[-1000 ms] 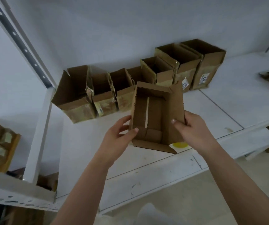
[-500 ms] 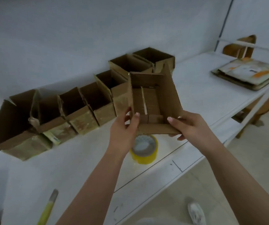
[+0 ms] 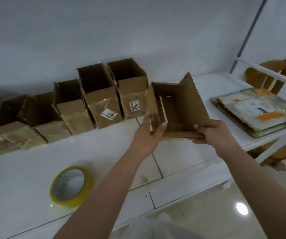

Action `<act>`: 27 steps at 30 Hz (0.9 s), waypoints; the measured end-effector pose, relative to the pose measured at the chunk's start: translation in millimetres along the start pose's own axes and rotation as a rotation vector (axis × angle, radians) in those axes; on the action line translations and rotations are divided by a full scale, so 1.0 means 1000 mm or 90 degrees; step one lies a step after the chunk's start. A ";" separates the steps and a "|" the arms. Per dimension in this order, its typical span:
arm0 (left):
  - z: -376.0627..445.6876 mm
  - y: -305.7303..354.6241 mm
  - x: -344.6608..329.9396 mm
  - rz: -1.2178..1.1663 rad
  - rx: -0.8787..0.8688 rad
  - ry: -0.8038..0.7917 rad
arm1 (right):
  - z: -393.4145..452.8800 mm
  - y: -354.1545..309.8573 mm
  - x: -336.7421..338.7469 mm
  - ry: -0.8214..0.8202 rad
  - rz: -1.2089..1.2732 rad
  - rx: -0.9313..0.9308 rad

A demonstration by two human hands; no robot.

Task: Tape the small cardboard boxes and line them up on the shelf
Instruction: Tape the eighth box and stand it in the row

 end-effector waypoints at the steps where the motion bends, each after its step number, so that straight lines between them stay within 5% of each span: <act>1: 0.006 0.001 0.002 0.036 -0.006 0.023 | 0.013 0.002 0.001 -0.010 0.010 -0.012; 6: 0.037 0.021 0.044 0.263 -0.132 0.241 | 0.064 0.004 0.004 -0.053 0.086 -0.065; 10: 0.068 0.038 0.070 0.408 -0.217 0.322 | 0.083 0.013 0.021 -0.063 0.129 -0.044; 18: 0.149 0.048 0.078 0.611 -0.037 0.200 | 0.114 0.022 0.031 0.002 0.112 -0.046; 27: 0.140 0.031 0.107 0.527 -0.041 0.197 | 0.159 -0.013 -0.029 -0.071 0.069 -0.132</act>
Point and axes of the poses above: each hand's wrist, its own z-axis towards the middle knuckle, its own x-axis out of the back of the hand, y = z × x, the point moved 1 cm from there along z, towards the middle knuckle, and after that the axes turned 4 degrees about -z, right-handed, at the moved point
